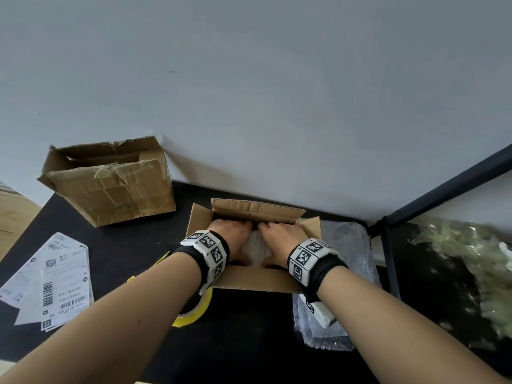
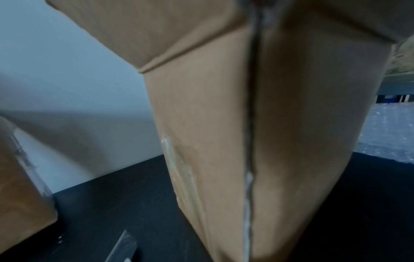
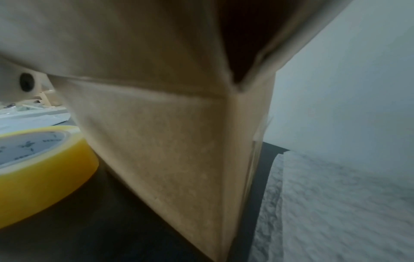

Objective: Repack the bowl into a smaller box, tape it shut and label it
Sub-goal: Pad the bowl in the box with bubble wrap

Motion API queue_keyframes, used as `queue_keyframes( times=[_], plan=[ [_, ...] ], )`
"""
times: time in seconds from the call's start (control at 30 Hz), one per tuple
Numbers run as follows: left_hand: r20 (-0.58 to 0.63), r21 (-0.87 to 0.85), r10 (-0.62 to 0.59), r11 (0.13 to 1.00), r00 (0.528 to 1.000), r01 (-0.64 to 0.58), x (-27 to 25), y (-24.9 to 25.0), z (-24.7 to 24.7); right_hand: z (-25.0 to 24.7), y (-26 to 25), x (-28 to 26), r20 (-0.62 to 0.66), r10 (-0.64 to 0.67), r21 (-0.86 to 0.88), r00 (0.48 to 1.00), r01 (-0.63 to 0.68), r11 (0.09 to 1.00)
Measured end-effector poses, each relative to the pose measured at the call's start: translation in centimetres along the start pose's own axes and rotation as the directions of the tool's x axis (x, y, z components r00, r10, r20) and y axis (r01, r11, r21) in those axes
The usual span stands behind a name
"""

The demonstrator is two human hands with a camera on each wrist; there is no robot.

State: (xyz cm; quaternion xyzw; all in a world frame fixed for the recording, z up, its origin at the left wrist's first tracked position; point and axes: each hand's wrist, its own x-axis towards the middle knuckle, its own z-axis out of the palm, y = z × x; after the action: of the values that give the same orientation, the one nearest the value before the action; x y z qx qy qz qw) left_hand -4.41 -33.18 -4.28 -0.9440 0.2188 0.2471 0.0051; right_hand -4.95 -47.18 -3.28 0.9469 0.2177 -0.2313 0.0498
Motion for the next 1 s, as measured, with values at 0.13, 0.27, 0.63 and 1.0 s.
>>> queue_keyframes(
  times=[0.13,0.27,0.63,1.0],
  plan=[
    [-0.033,0.022,0.012,1.000,0.999,-0.011,-0.8,0.1,-0.5,0.0,-0.2,-0.6,-0.027,0.017,0.051,0.999,-0.015,0.999],
    [-0.101,0.087,0.043,0.996,0.994,-0.034,-1.9,-0.6,-1.9,-0.7,0.2,-1.4,-0.059,0.064,0.126,0.996,-0.056,0.990],
    [-0.234,0.077,0.114,0.992,0.966,-0.098,-3.8,0.6,-6.8,-5.4,5.8,-6.6,-0.301,0.354,0.341,0.886,-0.246,0.907],
    [-0.234,0.089,0.202,0.978,0.951,-0.186,-2.7,6.3,-5.9,-1.0,6.2,-9.5,0.163,0.439,0.726,0.884,-0.409,0.553]
  ],
)
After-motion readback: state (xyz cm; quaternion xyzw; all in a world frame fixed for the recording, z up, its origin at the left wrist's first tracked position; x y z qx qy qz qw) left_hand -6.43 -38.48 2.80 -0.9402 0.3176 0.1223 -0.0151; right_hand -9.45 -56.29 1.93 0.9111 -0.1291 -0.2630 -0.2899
